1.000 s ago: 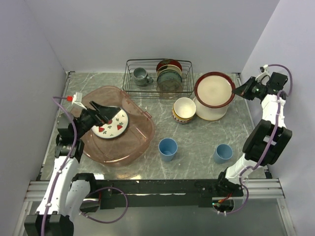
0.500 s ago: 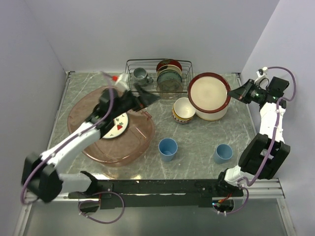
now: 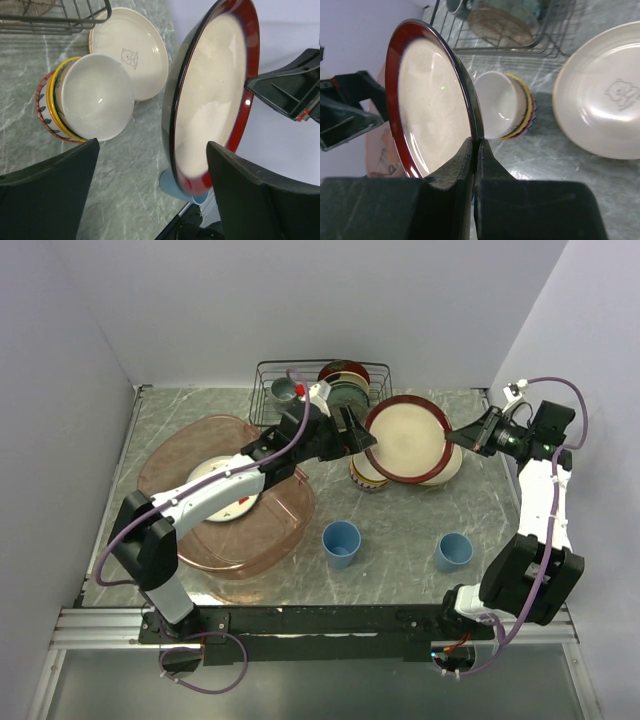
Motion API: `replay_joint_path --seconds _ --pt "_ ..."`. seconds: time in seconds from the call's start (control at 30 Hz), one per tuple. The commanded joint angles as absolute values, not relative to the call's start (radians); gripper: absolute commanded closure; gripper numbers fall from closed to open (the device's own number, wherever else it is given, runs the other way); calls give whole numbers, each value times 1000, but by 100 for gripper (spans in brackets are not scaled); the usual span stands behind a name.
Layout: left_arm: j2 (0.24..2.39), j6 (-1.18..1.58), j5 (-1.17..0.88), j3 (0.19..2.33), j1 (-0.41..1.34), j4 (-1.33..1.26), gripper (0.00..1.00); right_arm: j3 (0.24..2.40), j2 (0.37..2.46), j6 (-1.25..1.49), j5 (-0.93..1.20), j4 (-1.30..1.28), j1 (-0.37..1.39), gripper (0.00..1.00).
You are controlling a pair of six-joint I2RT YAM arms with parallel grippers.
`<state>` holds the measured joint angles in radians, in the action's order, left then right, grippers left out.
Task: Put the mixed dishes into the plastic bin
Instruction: Pick up the plate at the center of the board.
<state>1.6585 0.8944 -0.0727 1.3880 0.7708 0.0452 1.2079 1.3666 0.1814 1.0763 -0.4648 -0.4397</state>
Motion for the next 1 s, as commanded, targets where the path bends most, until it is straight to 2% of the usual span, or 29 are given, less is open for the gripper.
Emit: replay_joint_path --seconds 0.0,0.03,0.2,0.23,0.3,0.33,0.4,0.57,0.67,0.7,0.77,0.8,0.87,0.9,0.97 --pt "1675 865 -35 1453 796 75 12 1200 1293 229 1204 -416 -411 100" --pt "1678 865 -34 1453 796 81 19 1192 1286 229 1204 -414 -408 100" --pt "1666 851 -34 1448 804 94 40 1163 1262 238 1201 -385 -390 100" --pt "1658 851 -38 1444 804 92 51 1157 1255 236 1204 -384 -382 100" --pt "1648 851 -52 1425 804 77 67 1147 1247 233 1203 -379 -373 100" --pt "1635 853 -55 1419 804 71 85 1140 1238 232 1200 -374 -370 100" --pt "1617 853 -72 1391 802 48 97 1134 1229 226 1204 -370 -365 100" --pt "1490 862 -86 1267 802 -58 99 1109 1209 215 1279 -348 -353 100" --pt "1379 871 -89 1175 802 -139 99 1095 1187 196 1315 -339 -350 91" --pt "1327 871 -81 1140 802 -153 99 1080 1169 204 1321 -315 -350 83" --pt "1275 871 -72 1105 799 -160 99 1063 1149 204 1345 -295 -342 74" --pt "1225 874 -58 1068 793 -164 99 1046 1129 203 1347 -275 -339 60" --pt "1172 888 -40 1033 787 -167 99 1011 1108 207 1365 -241 -334 48" --pt "1125 894 -32 999 776 -167 99 1000 1089 221 1368 -206 -333 37" --pt "1076 905 -3 968 767 -166 99 986 1077 222 1374 -181 -333 28"
